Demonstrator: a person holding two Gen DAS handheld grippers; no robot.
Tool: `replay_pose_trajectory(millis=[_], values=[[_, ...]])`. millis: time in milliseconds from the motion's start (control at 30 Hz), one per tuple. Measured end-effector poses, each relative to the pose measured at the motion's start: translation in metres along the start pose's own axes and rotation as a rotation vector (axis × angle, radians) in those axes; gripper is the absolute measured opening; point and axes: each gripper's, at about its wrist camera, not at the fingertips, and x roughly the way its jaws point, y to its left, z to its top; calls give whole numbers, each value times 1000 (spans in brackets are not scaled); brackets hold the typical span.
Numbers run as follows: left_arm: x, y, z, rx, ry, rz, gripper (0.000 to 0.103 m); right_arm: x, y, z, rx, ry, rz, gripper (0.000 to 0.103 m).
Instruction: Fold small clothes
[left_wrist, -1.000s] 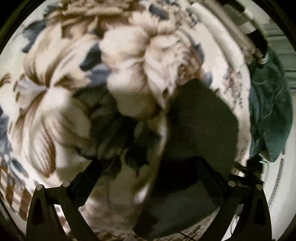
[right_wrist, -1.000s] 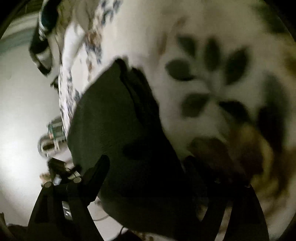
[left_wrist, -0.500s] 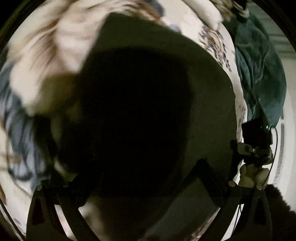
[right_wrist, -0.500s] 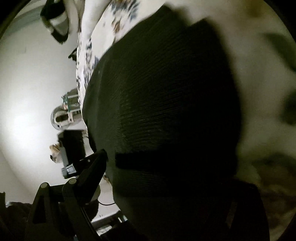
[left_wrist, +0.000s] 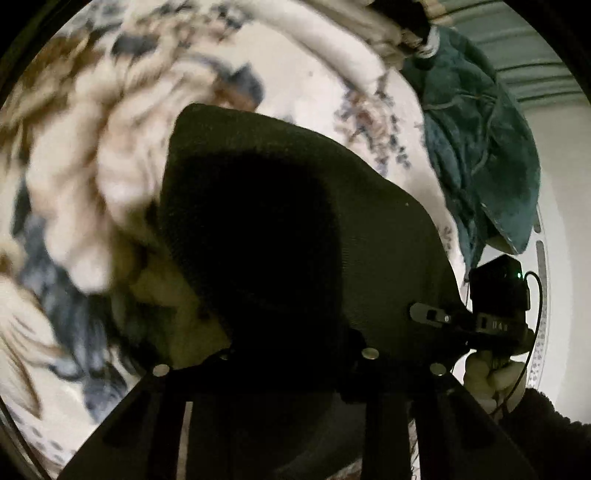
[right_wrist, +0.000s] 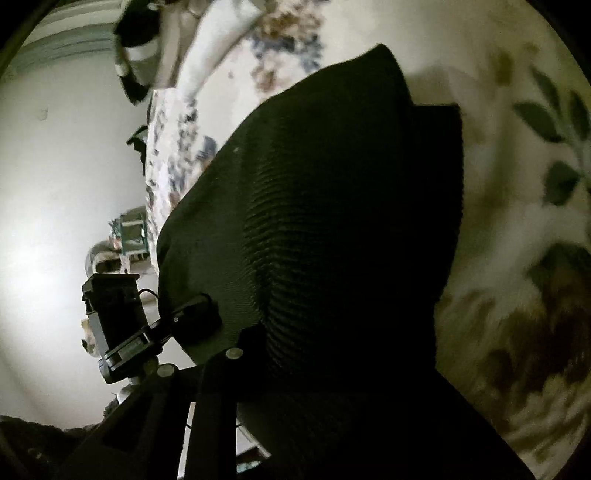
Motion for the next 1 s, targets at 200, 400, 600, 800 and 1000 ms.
replay_pose_trajectory(millis=[200,400,600,800,1000], values=[[-46,-36,55,102,-11,-8,25,-47,52,3,17,-122,22,21],[-95,-87,152,209,-62,-2,25,-98,132,58,-10,-242,37,21],[-118,-114,289,238,-115,-1,25,-129,206,167,-44,-353,34,21],[-89,-110,415,245,-97,68,26,-119,231,291,-25,-392,7,21],[-46,-80,466,176,25,129,31,-91,226,357,38,-363,-35,21]])
